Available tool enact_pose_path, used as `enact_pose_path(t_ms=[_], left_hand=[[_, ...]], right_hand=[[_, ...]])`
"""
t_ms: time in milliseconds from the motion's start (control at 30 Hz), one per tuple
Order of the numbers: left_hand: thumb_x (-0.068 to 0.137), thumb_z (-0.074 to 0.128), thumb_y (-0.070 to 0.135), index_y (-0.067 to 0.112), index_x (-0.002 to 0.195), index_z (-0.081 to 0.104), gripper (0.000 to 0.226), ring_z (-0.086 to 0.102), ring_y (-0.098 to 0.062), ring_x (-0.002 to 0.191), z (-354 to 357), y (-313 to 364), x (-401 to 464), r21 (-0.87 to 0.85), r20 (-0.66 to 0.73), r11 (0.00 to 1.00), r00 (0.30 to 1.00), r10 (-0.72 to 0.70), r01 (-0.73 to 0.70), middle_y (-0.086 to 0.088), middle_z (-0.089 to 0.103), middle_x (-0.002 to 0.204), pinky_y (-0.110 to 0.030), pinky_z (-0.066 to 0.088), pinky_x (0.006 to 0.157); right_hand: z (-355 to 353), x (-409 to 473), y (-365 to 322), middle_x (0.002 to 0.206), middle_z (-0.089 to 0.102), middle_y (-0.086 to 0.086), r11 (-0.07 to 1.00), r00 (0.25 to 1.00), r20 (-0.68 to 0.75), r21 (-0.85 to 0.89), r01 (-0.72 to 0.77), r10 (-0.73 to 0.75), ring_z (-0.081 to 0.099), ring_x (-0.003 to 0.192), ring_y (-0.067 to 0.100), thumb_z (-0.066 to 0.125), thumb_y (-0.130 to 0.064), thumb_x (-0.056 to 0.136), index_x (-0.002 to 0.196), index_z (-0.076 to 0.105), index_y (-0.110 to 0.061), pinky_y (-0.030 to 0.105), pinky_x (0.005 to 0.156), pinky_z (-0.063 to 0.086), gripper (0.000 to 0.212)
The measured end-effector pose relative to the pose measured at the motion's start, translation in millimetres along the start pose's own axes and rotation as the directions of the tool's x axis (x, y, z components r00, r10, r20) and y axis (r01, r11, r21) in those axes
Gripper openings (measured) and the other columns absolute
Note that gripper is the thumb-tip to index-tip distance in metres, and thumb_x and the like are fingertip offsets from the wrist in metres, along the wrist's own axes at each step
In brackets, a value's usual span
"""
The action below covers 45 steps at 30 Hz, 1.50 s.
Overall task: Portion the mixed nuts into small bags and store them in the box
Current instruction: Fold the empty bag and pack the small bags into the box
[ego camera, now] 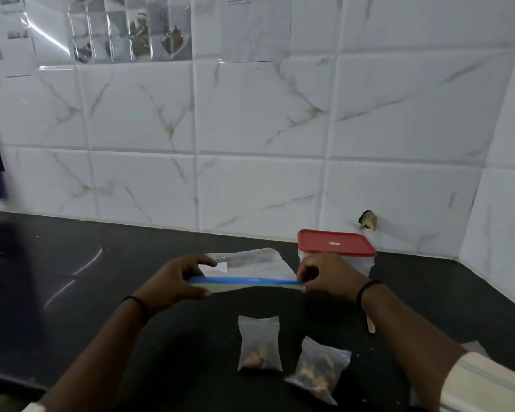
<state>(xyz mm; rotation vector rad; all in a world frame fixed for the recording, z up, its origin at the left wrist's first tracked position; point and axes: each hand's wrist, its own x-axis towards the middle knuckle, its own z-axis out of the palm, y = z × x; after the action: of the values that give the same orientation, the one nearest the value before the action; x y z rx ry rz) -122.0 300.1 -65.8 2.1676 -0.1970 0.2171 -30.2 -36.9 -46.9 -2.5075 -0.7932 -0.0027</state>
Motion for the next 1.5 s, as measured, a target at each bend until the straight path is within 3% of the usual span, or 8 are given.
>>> enact_pose_path(t_ms=[133,233,533,767,967,1033,1233,1500], left_hand=[[0.079,0.078,0.026,0.034,0.11,0.068,0.033,0.062,-0.001,0.091,8.4,0.6,0.1,0.424,0.073,0.904,0.997,0.036,-0.063,0.017,0.065,0.099,-0.007,0.044,0.081],[0.086,0.07,0.037,0.028,0.111,0.071,0.027,0.06,-0.001,0.091,17.6,0.1,4.7,0.55,0.157,0.833,0.987,-0.026,-0.065,0.015,0.066,0.1,-0.014,0.045,0.084],[0.099,0.051,0.034,0.014,0.082,0.068,0.031,0.051,-0.005,0.068,35.2,-23.2,22.5,0.51,0.11,0.849,0.969,-0.223,0.138,0.004,0.056,0.074,-0.012,0.038,0.062],[0.083,0.076,0.026,0.032,0.076,0.072,0.01,0.057,-0.003,0.065,23.1,-34.4,22.3,0.316,0.15,0.943,0.976,-0.158,0.104,0.007,0.069,0.074,-0.015,0.046,0.068],[0.086,0.071,0.018,0.023,0.086,0.074,0.006,0.062,-0.011,0.082,32.7,-12.3,54.2,0.441,-0.236,0.894,0.971,0.026,0.083,0.007,0.068,0.084,-0.024,0.046,0.077],[0.086,0.07,0.017,0.025,0.088,0.073,0.008,0.062,-0.01,0.083,30.8,-2.1,60.7,0.45,-0.246,0.89,0.968,0.052,0.066,0.007,0.068,0.087,-0.023,0.046,0.076],[0.085,0.072,0.019,0.025,0.102,0.071,0.018,0.06,0.0,0.085,27.8,-7.5,45.3,0.583,0.07,0.81,0.991,-0.116,0.054,0.013,0.065,0.092,-0.016,0.047,0.087],[0.08,0.078,0.018,0.023,0.094,0.076,0.015,0.062,0.006,0.077,29.2,-23.2,33.3,0.485,0.195,0.869,0.957,-0.214,0.096,0.019,0.067,0.081,-0.007,0.044,0.074]], right_hand=[[13.0,-0.7,-2.4,0.102,0.069,-0.007,0.986,0.999,0.054,-0.168,0.005,0.005,0.063,0.092,0.004,0.075,-0.017,0.085,0.101,0.071,-0.025,0.021,0.085,0.054,0.019],[20.4,-1.4,0.8,0.105,0.07,-0.005,0.987,0.995,0.095,-0.163,-0.01,0.026,0.063,0.092,0.004,0.073,-0.02,0.088,0.104,0.072,-0.022,0.018,0.085,0.051,0.016],[50.3,11.4,19.9,0.099,0.068,-0.001,0.989,0.992,0.006,-0.08,-0.123,0.124,0.058,0.09,0.011,0.059,-0.023,0.097,0.099,0.072,-0.014,0.022,0.079,0.041,0.016],[62.7,22.3,26.2,0.088,0.063,-0.008,0.989,0.986,-0.075,0.0,-0.15,0.15,0.058,0.083,0.008,0.067,-0.023,0.092,0.085,0.067,-0.022,0.021,0.073,0.041,0.007],[51.3,42.3,15.0,0.088,0.065,-0.002,0.996,0.918,-0.393,-0.05,-0.076,0.051,0.058,0.082,0.014,0.055,-0.02,0.098,0.091,0.063,-0.019,0.033,0.075,0.049,0.011],[46.1,48.8,13.1,0.087,0.063,-0.003,0.996,0.896,-0.443,-0.059,-0.073,0.04,0.057,0.081,0.013,0.054,-0.019,0.098,0.091,0.062,-0.019,0.032,0.075,0.05,0.011],[59.9,29.0,28.5,0.103,0.068,-0.004,0.989,0.994,-0.094,-0.13,-0.072,0.06,0.06,0.094,0.01,0.06,-0.02,0.096,0.103,0.068,-0.023,0.028,0.091,0.051,0.011],[58.7,26.1,30.0,0.107,0.067,-0.003,0.991,0.993,0.045,-0.089,-0.103,0.107,0.058,0.098,0.012,0.054,-0.018,0.099,0.104,0.068,-0.019,0.026,0.089,0.046,0.015]])
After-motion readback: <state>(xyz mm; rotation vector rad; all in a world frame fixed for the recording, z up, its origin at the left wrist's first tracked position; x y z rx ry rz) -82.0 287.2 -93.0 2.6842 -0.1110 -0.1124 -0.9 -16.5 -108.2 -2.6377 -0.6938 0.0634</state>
